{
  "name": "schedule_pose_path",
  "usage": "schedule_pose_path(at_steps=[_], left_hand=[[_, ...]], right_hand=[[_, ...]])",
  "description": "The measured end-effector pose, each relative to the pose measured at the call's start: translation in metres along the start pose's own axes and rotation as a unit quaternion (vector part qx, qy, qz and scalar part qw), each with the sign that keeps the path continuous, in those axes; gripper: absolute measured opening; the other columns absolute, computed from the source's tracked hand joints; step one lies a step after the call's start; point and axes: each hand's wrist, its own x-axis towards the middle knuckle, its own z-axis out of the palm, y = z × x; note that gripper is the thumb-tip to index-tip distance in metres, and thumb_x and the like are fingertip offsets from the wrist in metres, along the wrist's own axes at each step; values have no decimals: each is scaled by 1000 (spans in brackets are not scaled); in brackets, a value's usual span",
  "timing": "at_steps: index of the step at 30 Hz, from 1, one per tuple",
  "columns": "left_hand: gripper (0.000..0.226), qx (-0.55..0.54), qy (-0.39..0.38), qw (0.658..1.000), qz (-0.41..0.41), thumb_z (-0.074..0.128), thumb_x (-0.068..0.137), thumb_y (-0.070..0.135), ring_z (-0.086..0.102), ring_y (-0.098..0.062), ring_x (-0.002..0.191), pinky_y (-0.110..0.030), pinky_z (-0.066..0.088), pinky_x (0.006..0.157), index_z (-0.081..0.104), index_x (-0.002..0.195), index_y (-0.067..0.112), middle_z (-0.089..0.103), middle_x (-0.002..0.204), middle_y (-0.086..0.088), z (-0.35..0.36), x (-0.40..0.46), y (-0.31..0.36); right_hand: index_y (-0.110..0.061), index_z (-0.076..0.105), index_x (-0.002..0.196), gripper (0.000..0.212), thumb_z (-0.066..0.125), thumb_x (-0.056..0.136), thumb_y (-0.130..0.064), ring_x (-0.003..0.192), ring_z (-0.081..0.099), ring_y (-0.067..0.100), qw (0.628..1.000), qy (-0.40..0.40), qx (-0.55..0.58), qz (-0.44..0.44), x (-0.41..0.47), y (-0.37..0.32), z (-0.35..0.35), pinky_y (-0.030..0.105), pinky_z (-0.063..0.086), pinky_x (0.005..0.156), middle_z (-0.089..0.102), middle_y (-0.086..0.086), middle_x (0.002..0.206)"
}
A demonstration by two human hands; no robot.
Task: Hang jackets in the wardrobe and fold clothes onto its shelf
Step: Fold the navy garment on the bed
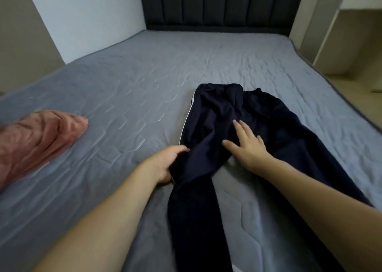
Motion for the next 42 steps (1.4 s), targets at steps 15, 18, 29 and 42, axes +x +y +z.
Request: schedule_pose_path(at_steps=[15,18,29,42], left_hand=[[45,-165,18,978,125,75,65,14,69,-24,97,-35,57,83,70,110,10,69,117,-12,-60,-225,-67],[46,8,-10,997,77,75,63,19,69,-24,96,-30,57,81,74,108,9,70,113,-15,-88,-280,-55],[29,510,273,808,-108,66,83,39,63,-23,91,-29,50,79,67,93,12,67,106,-8,-111,-307,-96],[9,315,-42,943,98,52,94,10,53,-22,80,-31,41,67,53,92,19,56,94,-14,242,-248,-16]], right_hand=[[-12,40,135,42,45,93,-13,103,54,27,782,-23,506,364,-90,-146,41,41,48,97,55,12,119],[-16,45,132,41,42,92,-9,107,51,27,791,44,492,362,-91,-156,41,37,46,93,46,7,134],[-18,34,144,51,45,94,-19,119,43,34,908,-8,263,325,-141,-138,35,39,39,97,25,13,148],[-10,58,100,15,44,99,-16,69,57,24,858,-76,386,330,-257,75,-188,35,50,67,55,9,82]])
